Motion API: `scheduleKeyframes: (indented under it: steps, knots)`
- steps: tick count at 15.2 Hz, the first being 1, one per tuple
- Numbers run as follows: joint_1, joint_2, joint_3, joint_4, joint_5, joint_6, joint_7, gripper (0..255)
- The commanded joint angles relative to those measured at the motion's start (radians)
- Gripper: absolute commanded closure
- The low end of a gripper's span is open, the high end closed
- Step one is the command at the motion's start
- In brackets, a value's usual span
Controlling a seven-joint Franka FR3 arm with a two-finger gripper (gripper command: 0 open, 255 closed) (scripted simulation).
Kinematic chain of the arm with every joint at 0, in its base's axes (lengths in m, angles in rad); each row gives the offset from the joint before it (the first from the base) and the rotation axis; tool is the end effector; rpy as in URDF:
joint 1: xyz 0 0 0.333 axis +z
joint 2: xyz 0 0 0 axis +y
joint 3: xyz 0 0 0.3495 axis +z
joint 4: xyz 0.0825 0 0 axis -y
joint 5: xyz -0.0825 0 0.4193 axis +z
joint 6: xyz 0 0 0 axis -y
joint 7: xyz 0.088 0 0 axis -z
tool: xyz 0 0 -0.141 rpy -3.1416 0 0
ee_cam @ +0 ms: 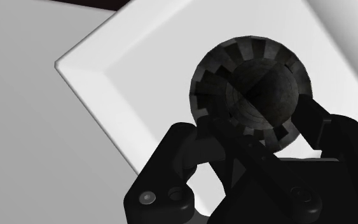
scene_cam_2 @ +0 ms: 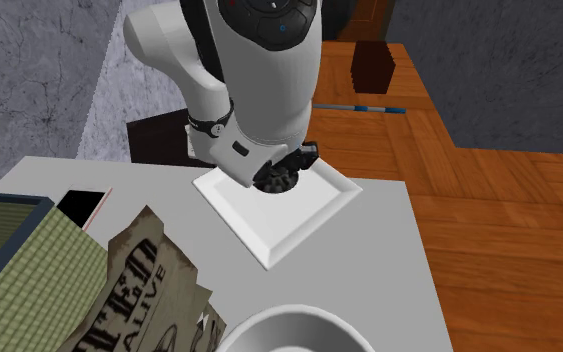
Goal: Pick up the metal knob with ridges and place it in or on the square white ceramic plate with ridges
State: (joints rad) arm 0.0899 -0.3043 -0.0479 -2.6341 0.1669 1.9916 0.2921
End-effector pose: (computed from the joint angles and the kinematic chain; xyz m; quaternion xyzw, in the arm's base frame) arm 0.3710 0.0323 0.3013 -0.9686 0.1662 0.1786 0.0471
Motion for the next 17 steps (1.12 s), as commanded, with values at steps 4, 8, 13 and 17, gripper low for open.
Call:
scheduleKeyframes:
  steps: [4,8,13,17]
  knots:
    - [0.006,0.058,0.002,-0.028,0.014,0.085,-0.013,255]
    - [0.007,0.068,0.002,-0.032,0.016,0.099,-0.016,255]
    - [0.007,0.068,0.002,-0.032,0.016,0.099,-0.016,255]
    - [0.007,0.068,0.002,-0.032,0.016,0.099,-0.016,0]
